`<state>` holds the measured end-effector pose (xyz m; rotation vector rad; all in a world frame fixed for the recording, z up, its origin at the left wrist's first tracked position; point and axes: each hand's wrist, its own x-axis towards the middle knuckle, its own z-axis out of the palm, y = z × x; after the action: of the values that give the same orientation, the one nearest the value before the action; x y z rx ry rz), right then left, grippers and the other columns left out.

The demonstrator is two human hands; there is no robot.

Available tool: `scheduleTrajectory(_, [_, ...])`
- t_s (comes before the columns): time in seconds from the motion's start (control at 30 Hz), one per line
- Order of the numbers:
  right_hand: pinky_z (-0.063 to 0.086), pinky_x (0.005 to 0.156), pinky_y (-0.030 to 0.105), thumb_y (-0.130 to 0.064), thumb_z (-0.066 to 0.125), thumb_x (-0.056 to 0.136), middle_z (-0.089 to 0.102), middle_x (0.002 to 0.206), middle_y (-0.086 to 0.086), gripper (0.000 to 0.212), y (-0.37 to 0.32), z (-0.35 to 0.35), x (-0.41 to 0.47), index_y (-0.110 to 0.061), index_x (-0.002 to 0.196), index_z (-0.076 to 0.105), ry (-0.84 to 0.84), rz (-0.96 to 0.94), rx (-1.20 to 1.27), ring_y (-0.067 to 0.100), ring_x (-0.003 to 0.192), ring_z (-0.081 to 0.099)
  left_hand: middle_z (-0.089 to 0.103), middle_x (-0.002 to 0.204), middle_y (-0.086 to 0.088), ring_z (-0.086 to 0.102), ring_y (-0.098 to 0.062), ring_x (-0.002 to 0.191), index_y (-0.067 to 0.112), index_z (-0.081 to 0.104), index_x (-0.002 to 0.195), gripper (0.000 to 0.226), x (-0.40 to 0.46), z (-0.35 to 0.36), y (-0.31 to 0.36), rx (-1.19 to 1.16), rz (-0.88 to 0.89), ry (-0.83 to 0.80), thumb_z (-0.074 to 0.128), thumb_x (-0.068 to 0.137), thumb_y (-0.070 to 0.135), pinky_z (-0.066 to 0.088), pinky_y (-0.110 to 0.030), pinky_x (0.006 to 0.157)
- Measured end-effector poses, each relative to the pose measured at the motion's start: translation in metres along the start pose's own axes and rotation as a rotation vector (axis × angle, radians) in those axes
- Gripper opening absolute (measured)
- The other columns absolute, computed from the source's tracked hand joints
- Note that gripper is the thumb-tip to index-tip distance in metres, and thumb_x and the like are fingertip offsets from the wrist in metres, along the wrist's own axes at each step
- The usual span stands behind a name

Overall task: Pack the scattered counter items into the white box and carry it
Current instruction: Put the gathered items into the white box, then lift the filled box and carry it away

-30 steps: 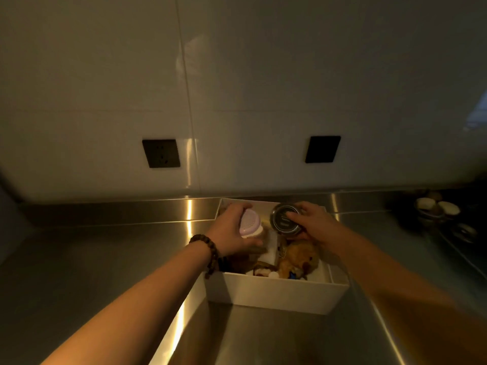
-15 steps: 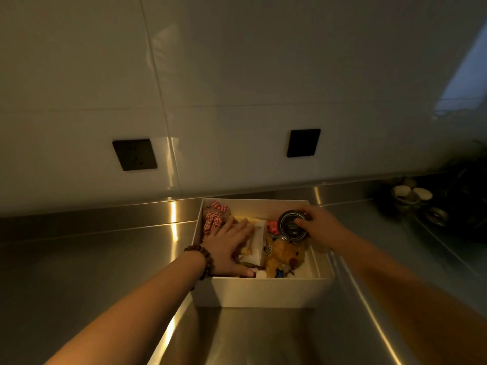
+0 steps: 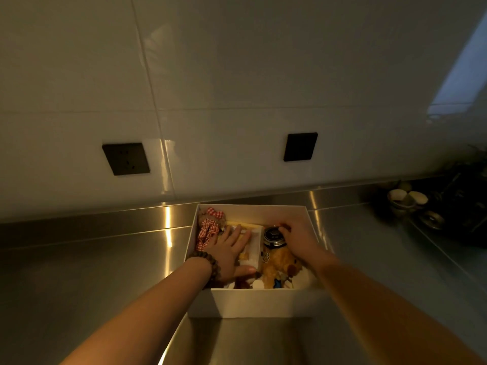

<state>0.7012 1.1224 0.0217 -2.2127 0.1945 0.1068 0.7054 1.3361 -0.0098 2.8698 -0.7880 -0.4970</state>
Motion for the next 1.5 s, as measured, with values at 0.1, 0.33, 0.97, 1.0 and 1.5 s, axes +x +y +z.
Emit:
scheduleTrajectory(0.1, [0.041,0.103,0.038,-0.018,0.041,0.1,0.06,0.121,0.008,0.029,0.001,-0.002,-0.002,-0.016,0.124,0.057,-0.026,-0.035,-0.043,0.02,0.113,0.054,-0.017,0.156,0.002,-0.018,-0.019,0.141,0.031,-0.012,0.146,0.09,-0.004,-0.013,0.001,-0.116,0.016,0.076,0.041,0.083,0.068,-0.004,-0.04,0.112])
scheduleTrajectory(0.33, [0.03,0.101,0.02,-0.023,0.045,0.099,0.05,0.137,-0.004,0.033,0.007,-0.026,-0.013,-0.026,0.13,0.053,-0.007,-0.345,-0.322,0.008,0.124,0.043,0.017,0.155,0.003,0.019,-0.018,0.14,0.029,0.015,0.147,0.079,-0.028,-0.053,-0.011,-0.349,-0.002,0.247,0.056,0.084,0.054,0.023,-0.038,0.112])
scheduleTrajectory(0.97, [0.053,0.062,0.022,-0.006,0.056,0.087,0.048,0.124,-0.005,0.074,0.045,-0.026,-0.049,-0.041,0.143,0.022,-0.084,0.036,0.529,0.009,0.092,0.061,0.035,0.125,0.021,0.043,0.008,0.102,0.042,0.003,0.146,0.098,-0.076,-0.002,-0.035,-1.268,-0.167,0.29,0.067,0.072,0.039,0.041,-0.011,0.081])
scheduleTrajectory(1.0, [0.052,0.062,0.023,-0.007,0.056,0.086,0.047,0.125,-0.004,0.077,0.044,-0.025,-0.049,-0.041,0.145,0.019,-0.087,0.053,0.527,0.009,0.093,0.06,0.037,0.121,0.023,0.043,0.012,0.096,0.043,0.004,0.145,0.096,-0.076,-0.002,-0.034,-1.304,-0.167,0.289,0.067,0.072,0.036,0.042,-0.007,0.073])
scheduleTrajectory(1.5, [0.047,0.078,0.031,0.001,0.055,0.087,0.045,0.134,0.001,0.069,0.075,-0.054,-0.149,-0.047,0.132,0.034,0.182,0.117,0.565,0.014,0.108,0.055,0.041,0.115,0.027,0.05,0.016,0.091,0.046,0.013,0.14,0.08,-0.062,0.009,0.029,-1.415,0.083,0.133,0.06,0.077,0.031,0.043,-0.006,0.067])
